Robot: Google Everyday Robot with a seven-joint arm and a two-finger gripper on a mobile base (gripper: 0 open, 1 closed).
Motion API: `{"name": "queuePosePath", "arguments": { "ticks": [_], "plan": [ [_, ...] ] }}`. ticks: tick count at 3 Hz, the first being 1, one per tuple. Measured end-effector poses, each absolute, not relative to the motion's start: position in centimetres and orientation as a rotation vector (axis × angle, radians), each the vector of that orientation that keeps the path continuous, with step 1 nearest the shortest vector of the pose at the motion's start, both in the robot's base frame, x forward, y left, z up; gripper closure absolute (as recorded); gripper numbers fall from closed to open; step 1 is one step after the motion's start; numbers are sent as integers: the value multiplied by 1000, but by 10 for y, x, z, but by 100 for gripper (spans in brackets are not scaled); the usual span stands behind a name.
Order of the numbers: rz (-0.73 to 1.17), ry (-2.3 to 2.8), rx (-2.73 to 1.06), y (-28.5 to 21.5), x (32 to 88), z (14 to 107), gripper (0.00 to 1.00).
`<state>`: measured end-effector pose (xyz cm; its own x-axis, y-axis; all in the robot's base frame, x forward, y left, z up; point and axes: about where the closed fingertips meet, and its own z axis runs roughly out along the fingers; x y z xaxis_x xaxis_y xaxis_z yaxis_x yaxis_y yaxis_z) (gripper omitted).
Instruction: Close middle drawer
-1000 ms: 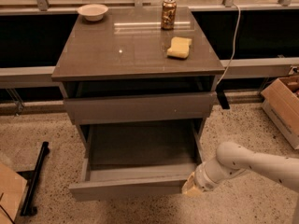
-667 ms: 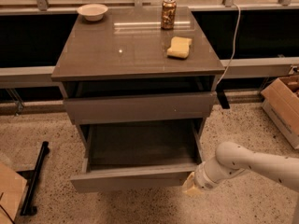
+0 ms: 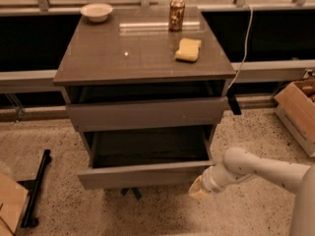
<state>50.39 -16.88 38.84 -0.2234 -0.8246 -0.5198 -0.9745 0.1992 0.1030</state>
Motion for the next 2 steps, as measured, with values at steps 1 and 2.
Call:
{"name": "queuePosePath", "arguments": {
  "ticks": [1, 2],
  "plan": [
    [565, 2105, -1677, -173, 537, 380, 100],
    [507, 2037, -1697, -178, 599, 364, 98]
  ]
}}
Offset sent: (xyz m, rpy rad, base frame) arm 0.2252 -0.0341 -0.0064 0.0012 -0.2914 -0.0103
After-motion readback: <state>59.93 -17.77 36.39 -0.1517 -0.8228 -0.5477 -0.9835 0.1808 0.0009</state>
